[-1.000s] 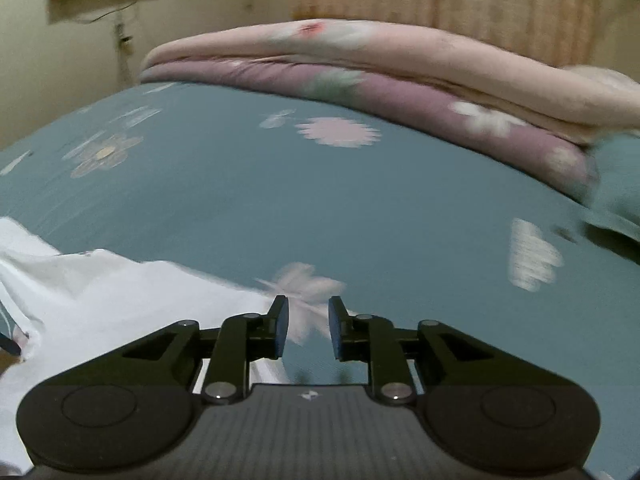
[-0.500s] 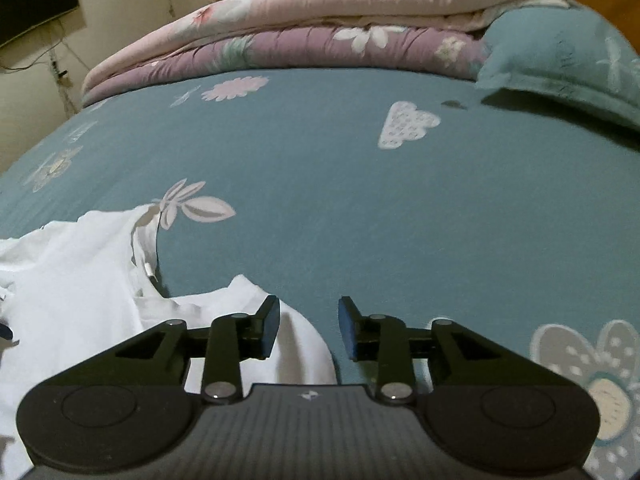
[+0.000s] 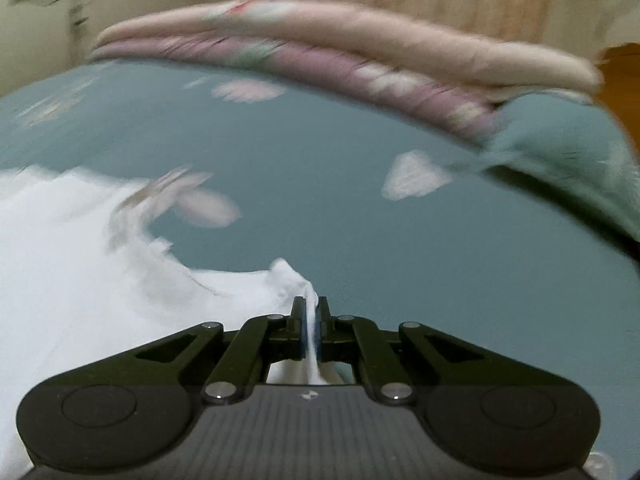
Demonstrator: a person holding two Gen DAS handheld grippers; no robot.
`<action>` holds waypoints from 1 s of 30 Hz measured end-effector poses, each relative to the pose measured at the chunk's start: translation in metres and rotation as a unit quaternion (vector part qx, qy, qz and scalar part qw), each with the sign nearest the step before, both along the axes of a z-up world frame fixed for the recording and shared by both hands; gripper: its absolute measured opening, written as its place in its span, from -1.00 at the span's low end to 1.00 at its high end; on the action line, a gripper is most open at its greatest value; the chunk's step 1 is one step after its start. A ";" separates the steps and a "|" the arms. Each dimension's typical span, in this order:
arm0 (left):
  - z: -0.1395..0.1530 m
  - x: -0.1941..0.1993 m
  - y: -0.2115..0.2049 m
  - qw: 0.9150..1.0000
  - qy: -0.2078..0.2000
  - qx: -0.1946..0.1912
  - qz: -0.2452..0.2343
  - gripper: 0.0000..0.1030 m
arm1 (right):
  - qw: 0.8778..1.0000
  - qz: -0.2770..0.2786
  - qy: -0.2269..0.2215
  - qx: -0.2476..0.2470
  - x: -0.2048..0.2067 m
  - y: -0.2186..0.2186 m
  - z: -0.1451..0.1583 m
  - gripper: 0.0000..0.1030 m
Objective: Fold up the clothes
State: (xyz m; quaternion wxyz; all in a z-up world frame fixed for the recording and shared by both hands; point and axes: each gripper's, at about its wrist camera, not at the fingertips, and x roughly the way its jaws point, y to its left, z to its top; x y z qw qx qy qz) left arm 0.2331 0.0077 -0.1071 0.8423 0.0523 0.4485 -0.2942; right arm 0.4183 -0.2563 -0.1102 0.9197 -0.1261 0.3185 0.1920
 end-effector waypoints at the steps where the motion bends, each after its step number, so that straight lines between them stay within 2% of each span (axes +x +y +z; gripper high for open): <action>1: 0.000 0.000 0.001 1.000 0.000 0.001 0.001 0.98 | 1.000 -0.011 0.008 -0.003 0.005 0.000 -0.004 -0.89; 5: 0.003 0.002 0.006 1.000 -0.007 0.005 0.010 0.98 | 0.998 -0.036 0.026 -0.036 0.011 0.011 -0.021 -0.77; 6: 0.006 0.004 0.009 1.000 -0.013 0.005 0.012 0.98 | 0.999 -0.029 0.025 -0.034 0.011 0.017 -0.019 -0.68; 9: 0.011 0.013 0.019 0.999 -0.025 0.004 0.024 0.98 | 0.999 0.004 0.025 -0.025 0.012 0.043 -0.016 -0.56; 13: 0.008 0.025 0.029 0.999 -0.022 -0.002 0.049 0.98 | 0.998 0.048 0.024 -0.015 0.013 0.076 -0.012 -0.55; 16: 0.002 0.023 0.032 0.998 -0.014 -0.020 0.054 0.98 | 0.996 0.080 0.024 -0.006 0.014 0.101 -0.008 -0.53; 20: -0.002 0.019 0.035 0.998 -0.010 -0.023 0.053 0.98 | 0.992 0.124 0.027 0.003 0.018 0.132 -0.008 -0.53; 23: -0.003 0.017 0.037 0.999 -0.011 -0.024 0.047 0.98 | 0.988 0.153 0.028 -0.019 0.010 0.150 -0.018 -0.45; 28: -0.006 0.016 0.041 0.998 -0.015 -0.031 0.045 0.98 | 0.986 0.158 0.007 -0.051 0.000 0.157 -0.019 -0.34; 30: -0.007 0.015 0.042 0.998 -0.019 -0.033 0.043 0.98 | 0.986 0.161 -0.003 -0.043 -0.003 0.157 -0.015 -0.27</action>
